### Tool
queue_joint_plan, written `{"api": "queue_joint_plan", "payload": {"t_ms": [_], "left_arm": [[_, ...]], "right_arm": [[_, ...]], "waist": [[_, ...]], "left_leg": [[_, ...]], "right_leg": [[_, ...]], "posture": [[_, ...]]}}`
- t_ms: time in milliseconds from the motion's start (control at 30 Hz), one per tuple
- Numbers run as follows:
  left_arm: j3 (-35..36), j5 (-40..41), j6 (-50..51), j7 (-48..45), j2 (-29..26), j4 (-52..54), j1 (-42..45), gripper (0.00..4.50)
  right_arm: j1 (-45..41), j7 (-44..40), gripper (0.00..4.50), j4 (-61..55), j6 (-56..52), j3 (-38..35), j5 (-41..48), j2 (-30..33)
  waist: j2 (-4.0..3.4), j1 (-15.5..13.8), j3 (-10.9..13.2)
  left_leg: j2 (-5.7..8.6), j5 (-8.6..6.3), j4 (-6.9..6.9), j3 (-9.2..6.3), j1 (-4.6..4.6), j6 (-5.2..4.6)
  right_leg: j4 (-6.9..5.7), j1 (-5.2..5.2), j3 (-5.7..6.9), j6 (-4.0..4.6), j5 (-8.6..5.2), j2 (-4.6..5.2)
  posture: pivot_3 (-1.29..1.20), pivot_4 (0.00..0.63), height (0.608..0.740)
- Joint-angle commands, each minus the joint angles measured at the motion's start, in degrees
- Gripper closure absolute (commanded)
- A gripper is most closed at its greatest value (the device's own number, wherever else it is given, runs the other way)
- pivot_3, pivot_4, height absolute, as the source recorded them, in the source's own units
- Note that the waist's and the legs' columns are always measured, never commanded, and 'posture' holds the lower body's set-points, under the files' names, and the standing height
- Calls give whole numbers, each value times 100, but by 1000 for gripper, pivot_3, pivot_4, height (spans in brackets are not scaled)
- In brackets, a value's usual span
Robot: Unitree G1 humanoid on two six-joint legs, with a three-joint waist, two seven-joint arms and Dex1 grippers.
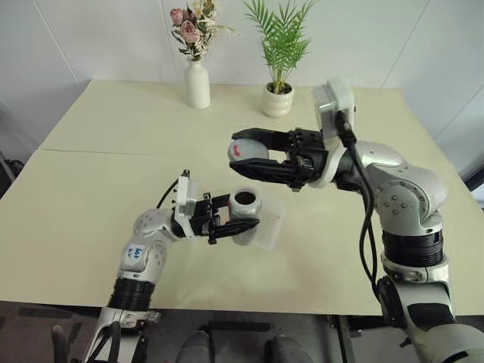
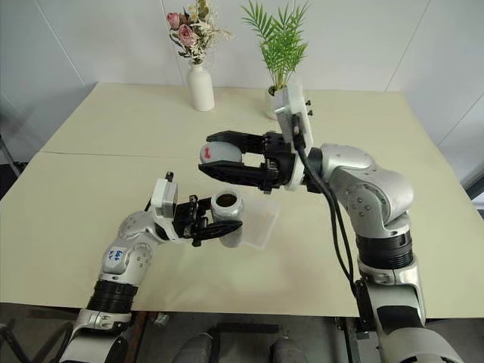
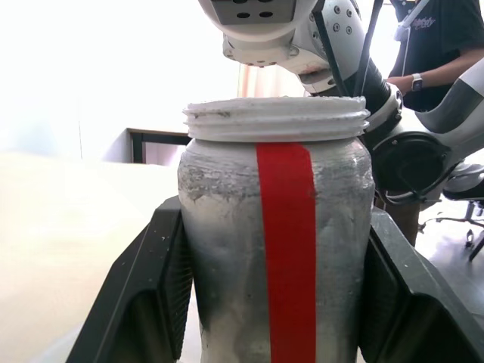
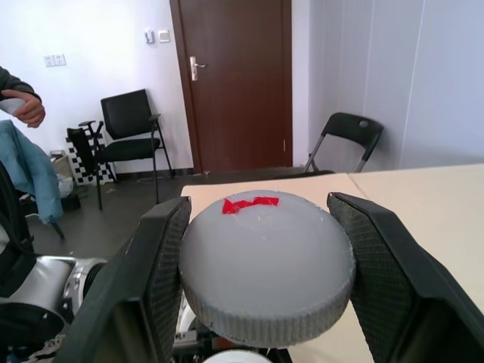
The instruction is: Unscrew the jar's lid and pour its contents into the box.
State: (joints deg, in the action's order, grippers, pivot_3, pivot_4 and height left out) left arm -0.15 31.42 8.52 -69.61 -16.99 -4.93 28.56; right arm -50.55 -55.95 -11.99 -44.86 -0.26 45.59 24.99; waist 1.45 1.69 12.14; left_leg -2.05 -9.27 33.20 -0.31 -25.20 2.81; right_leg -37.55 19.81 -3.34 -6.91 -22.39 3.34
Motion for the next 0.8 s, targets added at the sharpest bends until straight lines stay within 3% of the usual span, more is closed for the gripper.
{"api": "queue_joint_plan", "payload": {"t_ms": [33, 233, 367, 567, 800], "left_arm": [[18, 85, 8, -17, -75, 215, -21, 2104], [83, 109, -9, 16, -157, 268, -43, 2104], [269, 160, -67, 121, -254, 407, -48, 2104], [432, 196, -71, 214, -329, 444, -31, 2104], [537, 287, -62, 267, -308, 299, 193, 2104]], "right_arm": [[68, -127, 1923, -59, 169, -76, -106, 259], [541, -153, 1923, -35, 405, -277, -375, 750], [1596, 100, 1923, 101, 902, -1060, -708, 1278], [2600, 631, 1923, 695, 1671, -1482, -1342, 1225], [3289, 999, 1923, 1560, 2643, -1436, -1921, 787]], "waist": [[0, -2, 0], [0, -1, 0], [3, -40, 2], [3, 23, 2], [0, 5, 4]], "left_leg": [[1, 0, 0, 1, -1, 0], [2, 0, -1, 2, 0, 0], [4, -1, -4, -1, -1, -2], [9, -3, -2, 10, 6, -5], [5, 0, 0, 8, 9, 0]], "right_leg": [[0, 1, -1, 0, 0, 1], [1, 1, -2, 0, 0, 1], [14, -7, 3, 0, 0, 1], [11, -9, -9, -3, 0, 2], [8, -12, -9, -4, 1, -5]], "posture": [[0, 150, 740], [0, 150, 740], [0, 150, 740], [0, 150, 740], [0, 150, 740]]}}
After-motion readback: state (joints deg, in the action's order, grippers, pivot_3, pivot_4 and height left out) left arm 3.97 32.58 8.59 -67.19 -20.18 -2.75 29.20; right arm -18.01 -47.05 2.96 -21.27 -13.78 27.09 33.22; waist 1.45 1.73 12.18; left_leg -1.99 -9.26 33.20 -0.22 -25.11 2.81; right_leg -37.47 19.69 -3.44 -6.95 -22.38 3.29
